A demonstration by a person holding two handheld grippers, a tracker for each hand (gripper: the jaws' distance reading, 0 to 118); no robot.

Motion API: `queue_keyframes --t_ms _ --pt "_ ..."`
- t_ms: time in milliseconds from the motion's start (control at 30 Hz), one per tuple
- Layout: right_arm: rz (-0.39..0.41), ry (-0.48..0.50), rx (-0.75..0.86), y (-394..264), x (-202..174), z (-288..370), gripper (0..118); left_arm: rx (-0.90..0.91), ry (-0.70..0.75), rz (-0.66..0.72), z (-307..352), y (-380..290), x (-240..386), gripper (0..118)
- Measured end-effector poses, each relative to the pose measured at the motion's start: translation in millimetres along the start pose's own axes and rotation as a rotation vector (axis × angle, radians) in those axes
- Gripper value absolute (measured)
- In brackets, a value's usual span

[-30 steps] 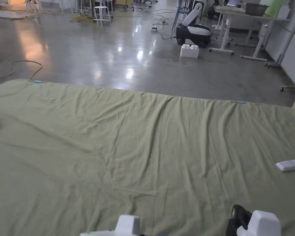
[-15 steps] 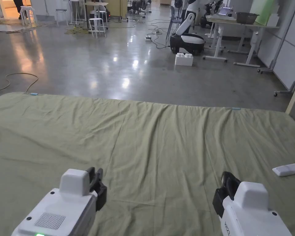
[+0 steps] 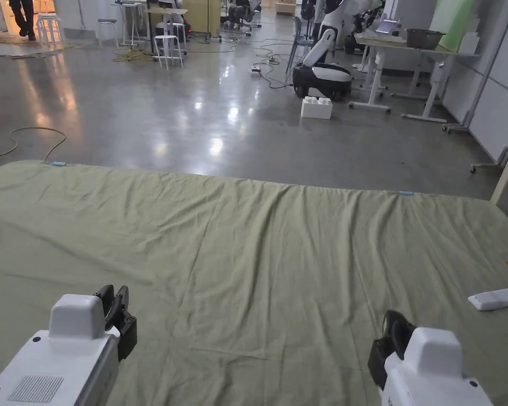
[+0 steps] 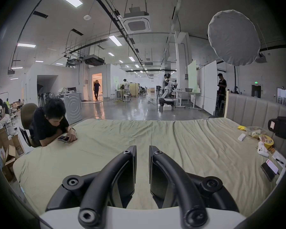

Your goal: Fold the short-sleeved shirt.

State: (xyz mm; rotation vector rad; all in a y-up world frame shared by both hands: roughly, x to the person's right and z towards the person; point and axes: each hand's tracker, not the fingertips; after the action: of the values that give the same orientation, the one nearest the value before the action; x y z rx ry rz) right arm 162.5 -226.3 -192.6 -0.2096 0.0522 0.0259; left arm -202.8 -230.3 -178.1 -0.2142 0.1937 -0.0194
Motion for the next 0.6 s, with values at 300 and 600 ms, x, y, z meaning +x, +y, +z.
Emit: queue_keyframes --t_ms 300,600 --pt "0.06 0.236 -0.251 -90 -87 28 3 -0.097 -0.035 0.015 1 -29 -6 15" --pt "0.212 0.193 -0.367 -177 -124 18 3 -0.283 -0.145 0.207 13 -74 -25 15"
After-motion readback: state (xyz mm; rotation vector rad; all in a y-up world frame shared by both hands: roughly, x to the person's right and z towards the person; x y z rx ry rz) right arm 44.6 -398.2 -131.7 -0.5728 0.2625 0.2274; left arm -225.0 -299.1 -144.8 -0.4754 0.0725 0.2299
